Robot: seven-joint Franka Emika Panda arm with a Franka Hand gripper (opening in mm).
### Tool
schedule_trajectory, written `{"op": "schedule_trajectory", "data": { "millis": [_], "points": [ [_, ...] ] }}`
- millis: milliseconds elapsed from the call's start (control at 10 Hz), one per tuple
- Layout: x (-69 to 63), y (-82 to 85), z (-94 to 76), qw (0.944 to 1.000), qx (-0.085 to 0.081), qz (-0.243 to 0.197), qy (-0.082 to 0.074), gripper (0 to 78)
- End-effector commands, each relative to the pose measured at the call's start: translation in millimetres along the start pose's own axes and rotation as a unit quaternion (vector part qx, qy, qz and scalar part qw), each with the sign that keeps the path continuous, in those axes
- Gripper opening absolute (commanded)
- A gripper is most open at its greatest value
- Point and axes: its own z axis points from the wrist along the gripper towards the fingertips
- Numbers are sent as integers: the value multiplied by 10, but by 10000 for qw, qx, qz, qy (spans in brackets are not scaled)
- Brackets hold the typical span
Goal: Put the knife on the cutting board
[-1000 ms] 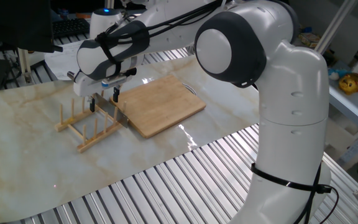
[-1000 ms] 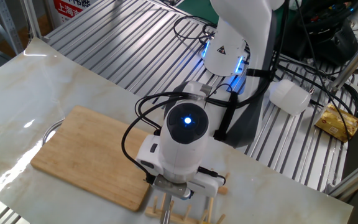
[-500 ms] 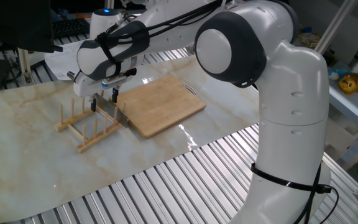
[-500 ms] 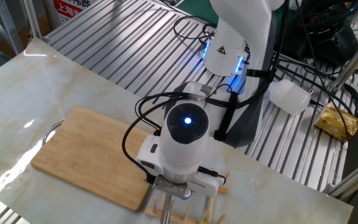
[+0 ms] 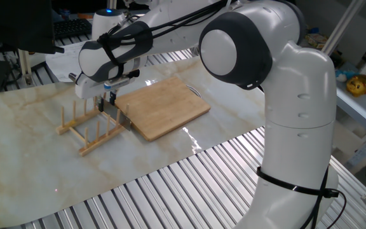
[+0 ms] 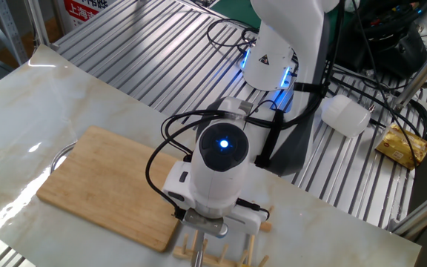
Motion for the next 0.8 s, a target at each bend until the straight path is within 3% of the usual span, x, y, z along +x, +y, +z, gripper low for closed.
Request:
{"op": "schedule_trajectory", "data": {
  "millis": [100,600,800],
  "points": [
    [-8,0,-12,10000,-5,-13,-19,11],
    [-31,6,-15,10000,28,-32,-46,11],
    [-47,-3,-94,10000,45,11,-38,11]
  ]
}}
